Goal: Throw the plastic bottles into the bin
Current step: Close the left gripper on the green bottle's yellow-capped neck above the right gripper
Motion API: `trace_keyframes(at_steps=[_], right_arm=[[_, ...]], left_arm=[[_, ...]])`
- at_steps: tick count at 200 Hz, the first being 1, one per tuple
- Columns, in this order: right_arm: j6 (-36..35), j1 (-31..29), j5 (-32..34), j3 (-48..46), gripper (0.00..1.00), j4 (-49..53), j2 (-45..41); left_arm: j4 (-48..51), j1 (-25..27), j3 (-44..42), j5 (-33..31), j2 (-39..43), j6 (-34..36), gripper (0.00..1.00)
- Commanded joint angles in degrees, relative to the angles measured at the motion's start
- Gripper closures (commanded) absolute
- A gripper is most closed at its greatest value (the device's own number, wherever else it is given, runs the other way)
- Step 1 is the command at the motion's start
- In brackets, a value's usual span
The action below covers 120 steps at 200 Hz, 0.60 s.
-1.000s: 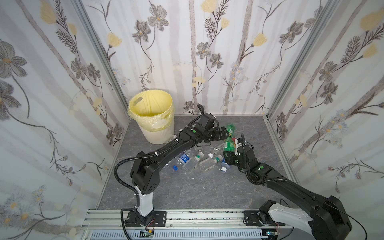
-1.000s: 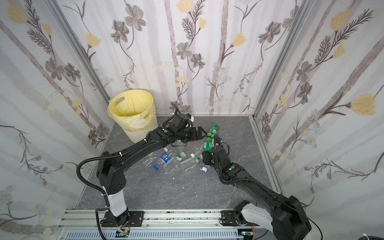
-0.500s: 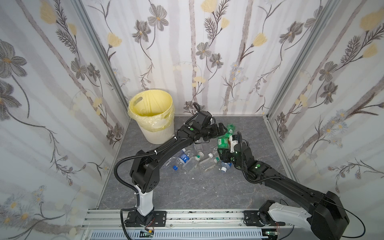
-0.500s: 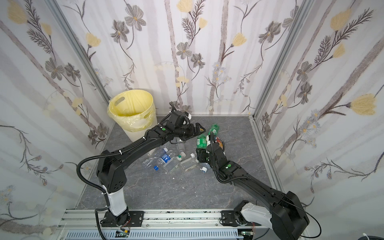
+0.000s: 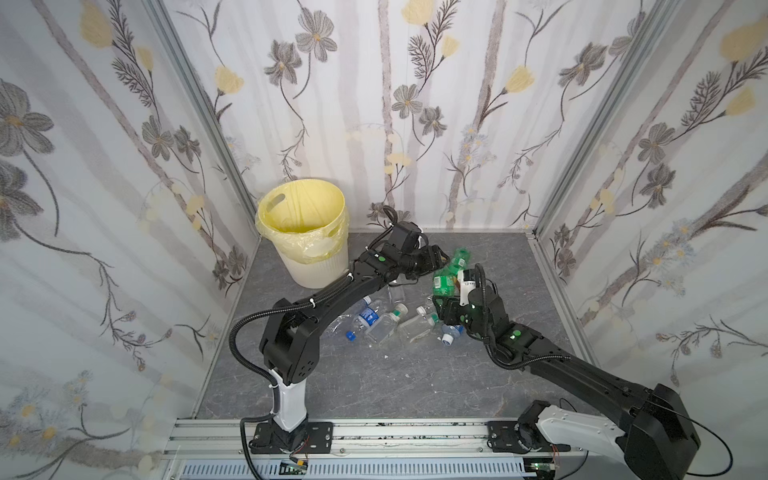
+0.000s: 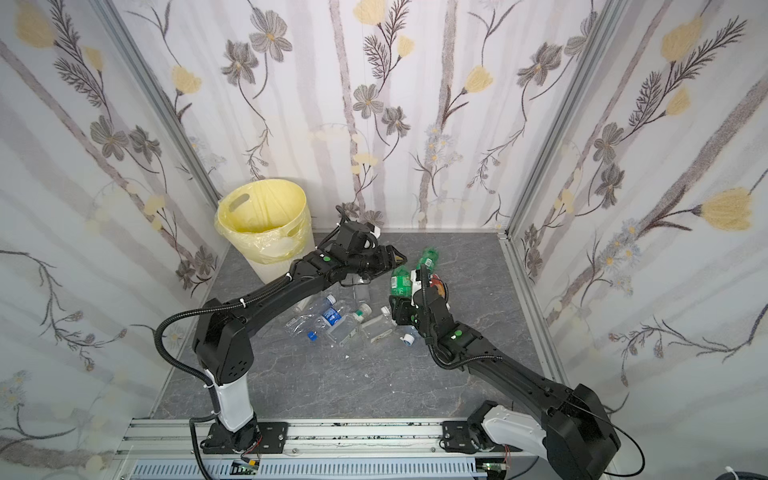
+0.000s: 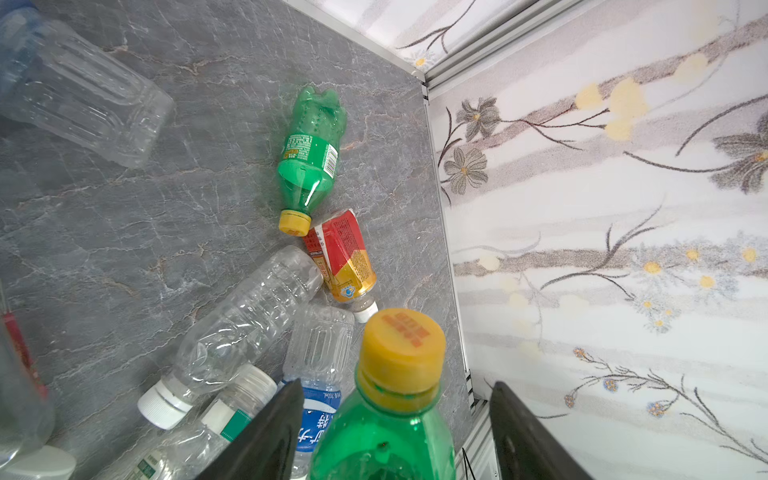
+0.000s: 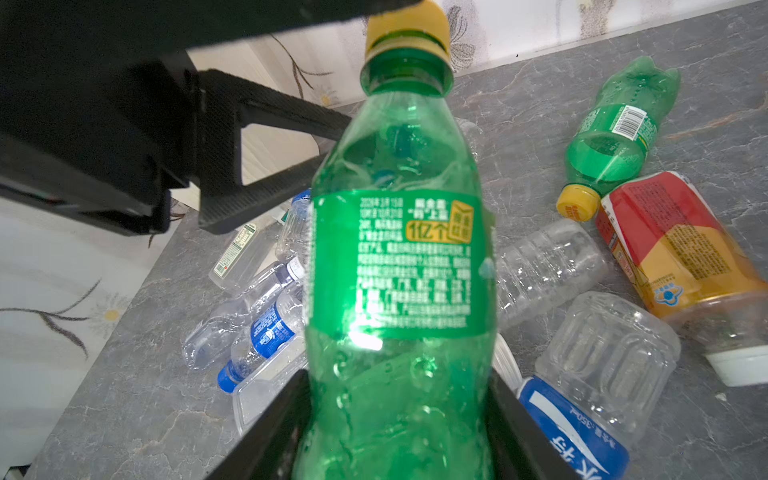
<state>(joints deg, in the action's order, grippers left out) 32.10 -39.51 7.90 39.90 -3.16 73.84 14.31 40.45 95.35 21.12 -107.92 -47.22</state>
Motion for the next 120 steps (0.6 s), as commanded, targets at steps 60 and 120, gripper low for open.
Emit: trace_keyframes(at_steps=[60,120], right_arm=[[0.1,-0.8,0.1,-0.2,0.5,-4.3,0.4],[-0.2,-1.2,0.4,0.2,0.5,-5.2,1.6]], left_arm=[[-2.7,-0.3,0.3,-1.4,-1.0,0.5,0.51],[-2.6,-0.3,0.3,-3.1,-1.6,1.3,0.73]])
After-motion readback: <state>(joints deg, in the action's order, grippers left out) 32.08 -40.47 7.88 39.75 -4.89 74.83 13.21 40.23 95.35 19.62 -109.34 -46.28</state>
